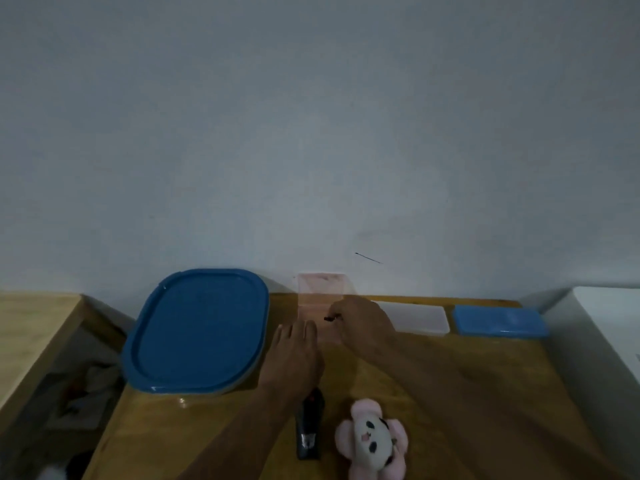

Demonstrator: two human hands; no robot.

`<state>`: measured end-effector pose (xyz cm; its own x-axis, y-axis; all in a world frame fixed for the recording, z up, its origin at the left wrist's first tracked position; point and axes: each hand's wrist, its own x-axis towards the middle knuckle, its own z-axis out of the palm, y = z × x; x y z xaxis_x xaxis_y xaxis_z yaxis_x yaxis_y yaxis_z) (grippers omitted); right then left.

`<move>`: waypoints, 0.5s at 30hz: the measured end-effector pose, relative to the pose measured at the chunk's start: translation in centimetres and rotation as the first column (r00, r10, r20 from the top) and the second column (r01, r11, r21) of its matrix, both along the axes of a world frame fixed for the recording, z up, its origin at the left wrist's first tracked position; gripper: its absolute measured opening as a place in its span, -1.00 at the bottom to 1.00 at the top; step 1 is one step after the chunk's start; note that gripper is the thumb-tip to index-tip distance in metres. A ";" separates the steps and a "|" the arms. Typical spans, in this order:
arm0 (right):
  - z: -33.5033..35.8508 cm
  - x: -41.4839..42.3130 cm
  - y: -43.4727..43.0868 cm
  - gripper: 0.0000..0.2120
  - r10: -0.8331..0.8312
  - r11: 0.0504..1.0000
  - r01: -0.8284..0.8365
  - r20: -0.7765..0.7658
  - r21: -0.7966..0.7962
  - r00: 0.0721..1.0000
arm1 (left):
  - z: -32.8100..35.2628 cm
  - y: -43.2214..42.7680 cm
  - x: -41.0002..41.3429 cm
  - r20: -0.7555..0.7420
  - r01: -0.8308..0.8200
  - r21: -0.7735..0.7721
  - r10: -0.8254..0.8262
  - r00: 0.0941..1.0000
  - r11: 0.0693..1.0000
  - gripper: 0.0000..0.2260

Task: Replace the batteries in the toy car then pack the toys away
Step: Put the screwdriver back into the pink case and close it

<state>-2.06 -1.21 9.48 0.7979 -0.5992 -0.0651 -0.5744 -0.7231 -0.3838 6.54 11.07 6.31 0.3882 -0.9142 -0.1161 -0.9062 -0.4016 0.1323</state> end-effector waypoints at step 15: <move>-6.1 5.8 -1.6 -0.83 0.102 0.994 -0.098 -0.113 0.041 0.988 | -5.9 -1.9 3.2 0.043 0.125 -0.140 -0.120 0.992 0.982 -0.81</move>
<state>3.73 -2.85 3.42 0.8397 -0.5126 -0.1793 -0.5415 -0.7663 -0.3458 9.73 9.15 0.38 0.2741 -0.9612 0.0299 -0.9522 -0.2670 0.1483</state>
